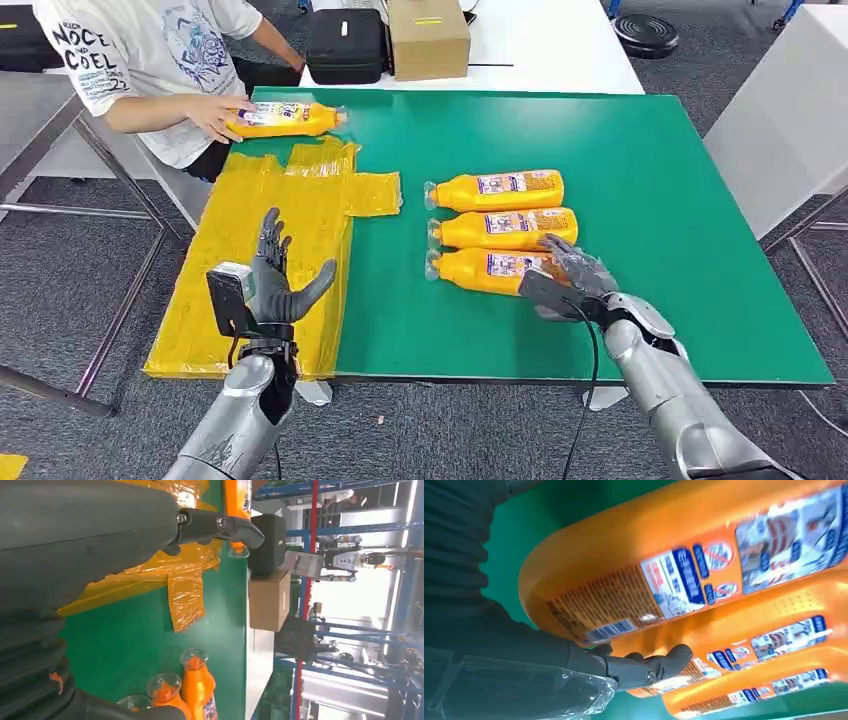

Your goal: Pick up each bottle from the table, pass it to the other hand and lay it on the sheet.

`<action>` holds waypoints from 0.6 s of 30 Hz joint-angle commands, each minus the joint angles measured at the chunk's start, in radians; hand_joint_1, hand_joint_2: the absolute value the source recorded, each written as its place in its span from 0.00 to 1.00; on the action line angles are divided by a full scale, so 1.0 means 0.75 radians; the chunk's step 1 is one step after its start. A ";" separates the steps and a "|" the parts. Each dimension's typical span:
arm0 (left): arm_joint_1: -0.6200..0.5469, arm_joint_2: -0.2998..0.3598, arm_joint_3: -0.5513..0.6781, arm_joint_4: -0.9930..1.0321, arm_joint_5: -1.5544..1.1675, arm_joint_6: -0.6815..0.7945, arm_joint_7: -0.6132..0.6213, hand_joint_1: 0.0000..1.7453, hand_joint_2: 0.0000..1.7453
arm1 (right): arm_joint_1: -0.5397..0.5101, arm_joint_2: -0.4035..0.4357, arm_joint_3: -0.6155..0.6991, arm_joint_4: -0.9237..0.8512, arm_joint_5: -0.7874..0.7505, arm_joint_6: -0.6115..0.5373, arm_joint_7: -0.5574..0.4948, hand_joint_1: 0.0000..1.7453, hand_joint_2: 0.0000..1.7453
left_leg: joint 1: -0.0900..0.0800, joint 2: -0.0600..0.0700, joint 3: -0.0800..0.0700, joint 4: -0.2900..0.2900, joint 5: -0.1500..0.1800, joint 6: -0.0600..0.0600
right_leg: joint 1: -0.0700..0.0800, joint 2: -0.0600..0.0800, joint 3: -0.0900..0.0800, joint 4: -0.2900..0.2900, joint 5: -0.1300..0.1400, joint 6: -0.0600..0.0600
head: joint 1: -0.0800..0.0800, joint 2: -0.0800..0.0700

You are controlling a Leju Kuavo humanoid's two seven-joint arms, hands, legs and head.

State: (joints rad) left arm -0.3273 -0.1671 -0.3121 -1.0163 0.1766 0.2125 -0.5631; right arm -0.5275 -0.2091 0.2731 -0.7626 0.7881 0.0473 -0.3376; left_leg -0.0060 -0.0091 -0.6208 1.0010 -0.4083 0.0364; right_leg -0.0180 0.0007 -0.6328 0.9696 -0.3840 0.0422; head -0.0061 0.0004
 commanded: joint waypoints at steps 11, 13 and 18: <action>-0.061 0.013 0.032 0.165 0.012 -0.008 -0.001 0.00 1.00 | -0.110 0.043 -0.007 0.246 0.004 0.029 -0.016 0.00 1.00 | 0.000 0.002 0.005 -0.001 -0.002 -0.002 | 0.001 0.002 0.004 0.000 -0.001 -0.002 | -0.001 0.000; -0.061 0.013 0.032 0.165 0.012 -0.008 -0.001 0.00 1.00 | -0.110 0.043 -0.007 0.246 0.004 0.029 -0.016 0.00 1.00 | 0.001 0.004 0.007 0.000 -0.003 -0.003 | 0.002 0.003 0.007 0.000 -0.002 -0.003 | -0.001 0.000; -0.058 0.010 0.043 0.160 -0.006 -0.010 0.014 0.00 1.00 | -0.125 0.050 0.012 0.281 0.014 0.034 -0.016 0.30 1.00 | 0.001 0.003 0.005 -0.001 -0.002 -0.002 | 0.001 0.002 0.004 -0.001 -0.001 -0.002 | 0.000 0.000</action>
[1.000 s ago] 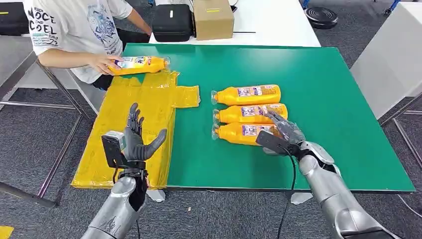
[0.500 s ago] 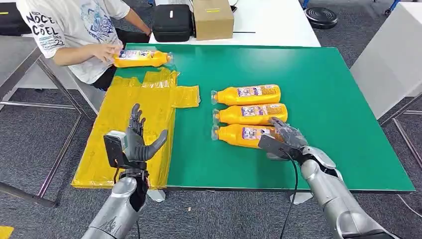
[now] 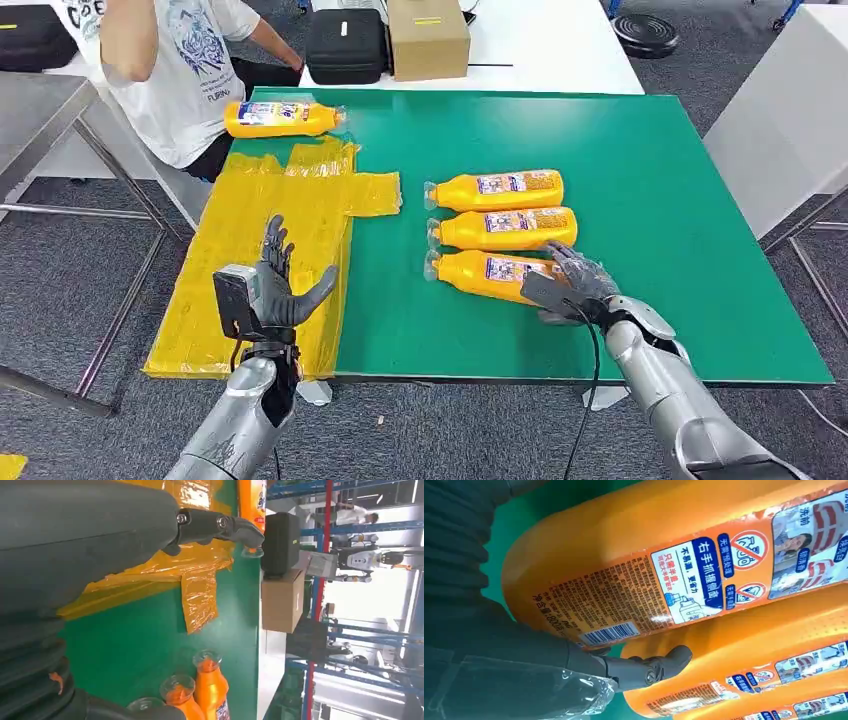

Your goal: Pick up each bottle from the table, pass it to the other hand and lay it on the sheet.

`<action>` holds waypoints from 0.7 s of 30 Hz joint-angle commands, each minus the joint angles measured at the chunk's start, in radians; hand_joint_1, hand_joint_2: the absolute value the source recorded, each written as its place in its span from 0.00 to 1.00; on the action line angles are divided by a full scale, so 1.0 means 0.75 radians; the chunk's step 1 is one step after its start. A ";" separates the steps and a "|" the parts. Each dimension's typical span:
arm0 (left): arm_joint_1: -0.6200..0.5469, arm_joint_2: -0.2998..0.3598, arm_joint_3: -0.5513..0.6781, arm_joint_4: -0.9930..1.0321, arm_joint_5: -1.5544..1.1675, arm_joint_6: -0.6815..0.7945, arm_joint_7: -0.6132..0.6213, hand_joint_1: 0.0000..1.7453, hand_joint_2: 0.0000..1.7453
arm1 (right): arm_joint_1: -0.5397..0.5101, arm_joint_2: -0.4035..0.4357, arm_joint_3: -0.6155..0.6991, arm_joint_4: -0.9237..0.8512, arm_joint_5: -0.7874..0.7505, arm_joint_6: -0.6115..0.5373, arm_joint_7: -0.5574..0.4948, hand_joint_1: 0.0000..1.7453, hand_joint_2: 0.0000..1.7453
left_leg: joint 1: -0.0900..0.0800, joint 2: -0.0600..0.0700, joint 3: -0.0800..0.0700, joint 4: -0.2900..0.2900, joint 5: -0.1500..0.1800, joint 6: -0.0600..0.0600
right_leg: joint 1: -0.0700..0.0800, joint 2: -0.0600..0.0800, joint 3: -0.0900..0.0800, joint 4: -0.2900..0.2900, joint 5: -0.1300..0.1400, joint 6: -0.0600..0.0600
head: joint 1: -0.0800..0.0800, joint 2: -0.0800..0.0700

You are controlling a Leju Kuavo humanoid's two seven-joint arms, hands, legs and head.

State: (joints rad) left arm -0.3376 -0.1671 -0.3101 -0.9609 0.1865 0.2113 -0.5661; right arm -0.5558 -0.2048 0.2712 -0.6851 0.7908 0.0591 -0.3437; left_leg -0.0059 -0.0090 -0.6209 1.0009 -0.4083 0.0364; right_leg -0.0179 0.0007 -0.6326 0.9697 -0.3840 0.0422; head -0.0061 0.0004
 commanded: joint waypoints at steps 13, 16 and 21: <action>-0.034 0.010 0.047 0.081 -0.032 -0.010 0.019 0.00 1.00 | -0.096 0.045 0.026 0.201 0.016 0.021 -0.013 1.00 1.00 | 0.001 0.002 0.004 -0.001 -0.001 -0.002 | 0.001 0.001 0.003 -0.001 -0.001 -0.001 | 0.000 0.000; -0.034 0.010 0.047 0.081 -0.032 -0.010 0.019 0.00 1.00 | -0.096 0.045 0.026 0.201 0.016 0.021 -0.013 1.00 1.00 | 0.001 0.002 0.004 -0.001 -0.001 -0.002 | 0.001 0.001 0.003 -0.001 -0.001 -0.001 | 0.000 0.000; -0.034 0.010 0.047 0.081 -0.032 -0.010 0.019 0.00 1.00 | -0.096 0.045 0.026 0.201 0.016 0.021 -0.013 1.00 1.00 | 0.001 0.002 0.006 -0.001 -0.002 -0.002 | 0.001 0.001 0.005 -0.001 -0.002 -0.002 | 0.000 0.000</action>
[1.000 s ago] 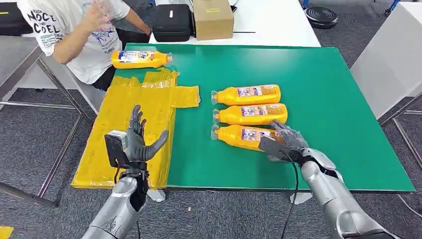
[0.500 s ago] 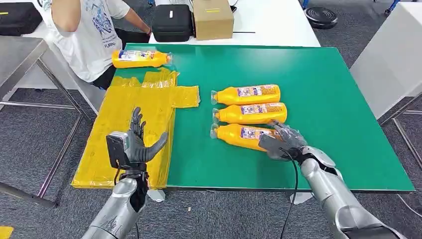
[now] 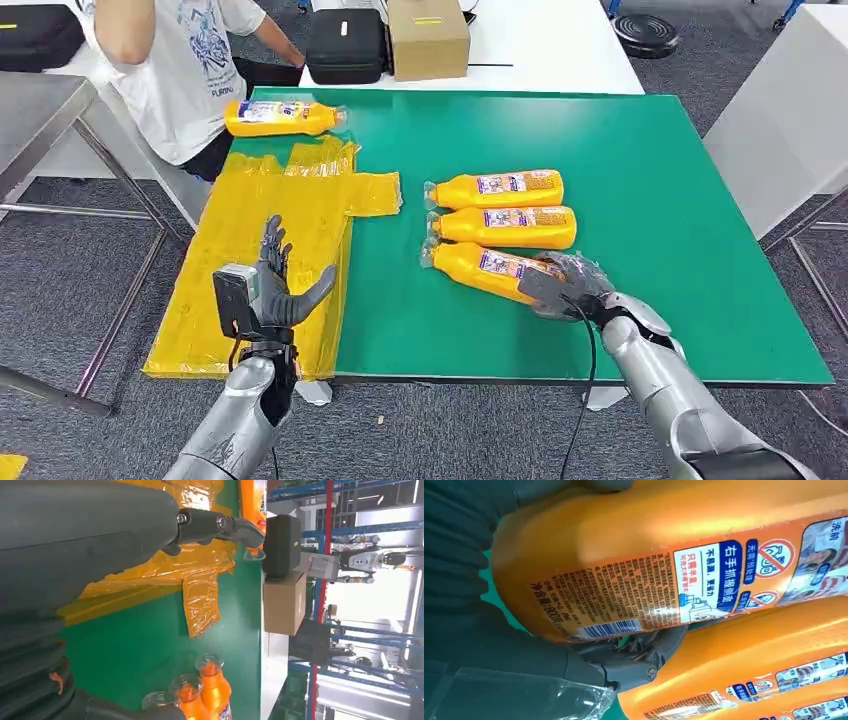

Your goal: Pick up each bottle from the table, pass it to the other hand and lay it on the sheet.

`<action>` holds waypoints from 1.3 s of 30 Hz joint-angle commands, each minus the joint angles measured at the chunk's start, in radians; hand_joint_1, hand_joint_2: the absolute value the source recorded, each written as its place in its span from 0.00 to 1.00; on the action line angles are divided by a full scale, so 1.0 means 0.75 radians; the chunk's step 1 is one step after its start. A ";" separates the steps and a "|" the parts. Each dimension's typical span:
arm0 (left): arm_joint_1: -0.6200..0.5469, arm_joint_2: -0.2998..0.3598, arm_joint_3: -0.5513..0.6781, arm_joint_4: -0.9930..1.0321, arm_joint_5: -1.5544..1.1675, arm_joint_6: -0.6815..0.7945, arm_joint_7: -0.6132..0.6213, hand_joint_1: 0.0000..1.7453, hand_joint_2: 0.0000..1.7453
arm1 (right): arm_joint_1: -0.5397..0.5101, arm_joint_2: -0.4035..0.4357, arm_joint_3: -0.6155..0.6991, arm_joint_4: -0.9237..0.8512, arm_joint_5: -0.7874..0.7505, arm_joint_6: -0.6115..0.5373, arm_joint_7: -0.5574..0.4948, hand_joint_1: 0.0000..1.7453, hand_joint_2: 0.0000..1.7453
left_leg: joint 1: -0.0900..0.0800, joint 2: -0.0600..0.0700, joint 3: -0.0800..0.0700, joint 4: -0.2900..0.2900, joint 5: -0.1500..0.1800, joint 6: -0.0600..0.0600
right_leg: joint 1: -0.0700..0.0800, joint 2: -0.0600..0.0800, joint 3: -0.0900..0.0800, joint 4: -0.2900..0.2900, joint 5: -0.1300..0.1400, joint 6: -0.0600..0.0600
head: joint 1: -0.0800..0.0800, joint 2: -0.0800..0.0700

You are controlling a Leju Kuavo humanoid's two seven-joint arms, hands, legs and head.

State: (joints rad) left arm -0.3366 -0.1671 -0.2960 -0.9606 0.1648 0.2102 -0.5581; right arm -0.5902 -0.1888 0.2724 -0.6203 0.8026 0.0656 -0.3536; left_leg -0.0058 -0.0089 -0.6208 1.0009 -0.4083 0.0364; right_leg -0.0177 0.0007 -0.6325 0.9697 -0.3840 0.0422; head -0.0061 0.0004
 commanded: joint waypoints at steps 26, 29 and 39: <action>-0.016 0.014 0.037 0.066 0.006 -0.020 0.015 0.00 1.00 | 0.082 0.066 -0.061 -0.106 -0.101 -0.091 -0.152 1.00 1.00 | 0.001 0.001 0.006 -0.001 -0.002 -0.002 | 0.002 0.001 0.005 -0.002 -0.002 -0.002 | 0.000 0.000; 0.022 0.034 0.058 -0.061 0.205 -0.237 0.062 0.00 1.00 | 0.273 0.250 -0.239 -0.453 -0.328 -0.124 -0.440 1.00 1.00 | 0.001 0.002 0.004 -0.001 -0.001 -0.002 | 0.001 0.001 0.003 -0.002 -0.001 -0.002 | 0.000 0.000; 0.097 0.082 0.023 -0.286 0.287 -0.247 0.200 0.00 1.00 | 0.369 0.329 -0.167 -0.597 -0.392 -0.134 -0.403 1.00 1.00 | 0.009 0.001 0.014 0.001 -0.011 -0.010 | 0.008 0.000 0.014 0.002 -0.011 -0.008 | -0.001 0.000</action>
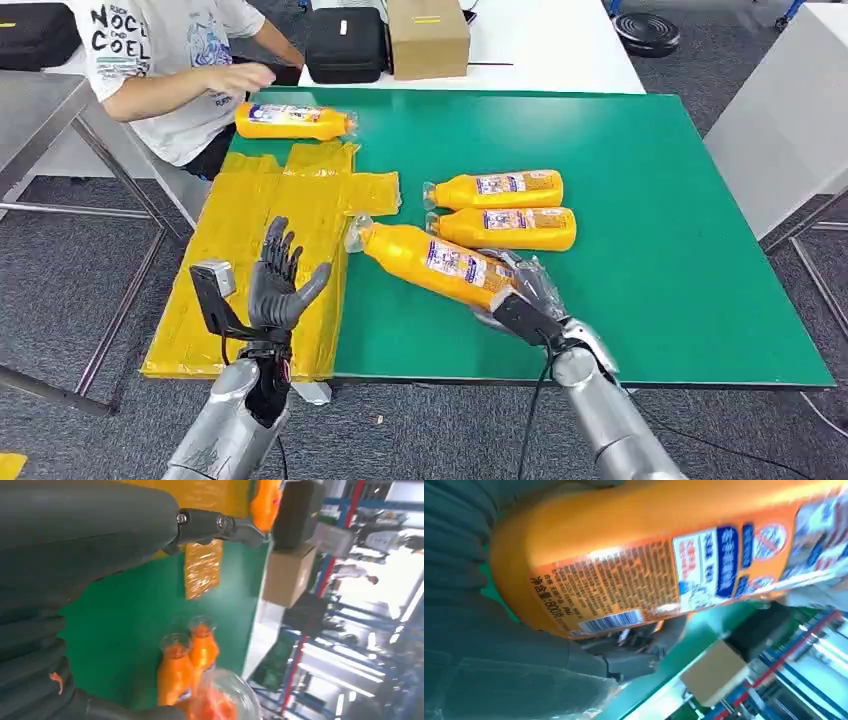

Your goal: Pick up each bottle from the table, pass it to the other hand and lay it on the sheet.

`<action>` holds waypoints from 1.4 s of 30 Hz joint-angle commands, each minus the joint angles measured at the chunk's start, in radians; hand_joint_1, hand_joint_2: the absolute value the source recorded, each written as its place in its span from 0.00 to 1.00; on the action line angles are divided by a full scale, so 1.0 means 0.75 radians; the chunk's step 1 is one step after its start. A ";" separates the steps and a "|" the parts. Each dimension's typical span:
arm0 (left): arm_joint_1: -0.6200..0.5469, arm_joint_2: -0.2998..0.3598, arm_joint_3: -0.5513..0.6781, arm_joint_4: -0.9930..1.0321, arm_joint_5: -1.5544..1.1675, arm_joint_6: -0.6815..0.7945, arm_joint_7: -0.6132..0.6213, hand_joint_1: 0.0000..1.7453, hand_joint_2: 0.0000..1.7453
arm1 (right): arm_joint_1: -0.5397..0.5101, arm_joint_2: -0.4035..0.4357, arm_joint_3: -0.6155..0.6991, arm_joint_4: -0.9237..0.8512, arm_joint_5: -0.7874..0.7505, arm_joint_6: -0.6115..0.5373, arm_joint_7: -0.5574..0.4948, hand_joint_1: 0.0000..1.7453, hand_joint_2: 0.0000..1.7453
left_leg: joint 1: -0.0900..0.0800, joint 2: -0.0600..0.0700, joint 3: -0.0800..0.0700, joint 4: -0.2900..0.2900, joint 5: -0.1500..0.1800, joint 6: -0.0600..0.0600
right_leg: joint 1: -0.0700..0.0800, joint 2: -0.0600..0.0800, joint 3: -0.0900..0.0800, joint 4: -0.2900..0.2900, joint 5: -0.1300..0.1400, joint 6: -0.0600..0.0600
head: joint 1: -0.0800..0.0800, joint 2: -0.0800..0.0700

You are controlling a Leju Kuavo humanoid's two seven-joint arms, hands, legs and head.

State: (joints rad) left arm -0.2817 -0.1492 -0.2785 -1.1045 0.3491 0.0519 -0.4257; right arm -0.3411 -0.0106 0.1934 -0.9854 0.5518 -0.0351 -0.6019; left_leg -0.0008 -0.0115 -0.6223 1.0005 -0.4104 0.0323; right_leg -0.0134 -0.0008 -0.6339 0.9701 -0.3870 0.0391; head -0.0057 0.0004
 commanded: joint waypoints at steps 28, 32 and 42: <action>0.068 0.081 -0.142 -0.185 0.118 -0.274 0.089 0.00 1.00 | 0.000 0.161 -0.053 0.074 -0.140 0.043 -0.128 1.00 1.00 | 0.000 0.004 0.006 -0.001 -0.002 -0.002 | 0.000 0.002 0.005 -0.001 -0.001 -0.002 | -0.001 0.000; 0.047 0.072 -0.198 -0.177 0.092 -0.305 0.085 0.00 1.00 | -0.039 0.198 -0.015 0.155 -0.168 0.077 -0.128 1.00 1.00 | 0.000 0.004 0.006 0.000 -0.002 -0.002 | 0.000 0.002 0.005 0.000 -0.002 -0.002 | -0.001 0.000; -0.038 0.039 -0.254 -0.098 0.063 -0.311 0.079 0.00 1.00 | -0.117 0.280 0.098 0.315 -0.220 0.099 -0.128 1.00 1.00 | 0.000 0.005 0.007 0.000 -0.003 -0.002 | 0.001 0.003 0.006 -0.001 -0.002 -0.002 | -0.001 0.000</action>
State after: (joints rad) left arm -0.2314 -0.1205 -0.4085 -1.2737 0.4063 -0.1766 -0.3651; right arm -0.3337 0.1599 0.1984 -0.9305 0.4055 0.0324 -0.6958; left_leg -0.0014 -0.0094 -0.6220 1.0005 -0.4103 0.0323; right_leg -0.0138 0.0000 -0.6340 0.9700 -0.3867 0.0388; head -0.0061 0.0004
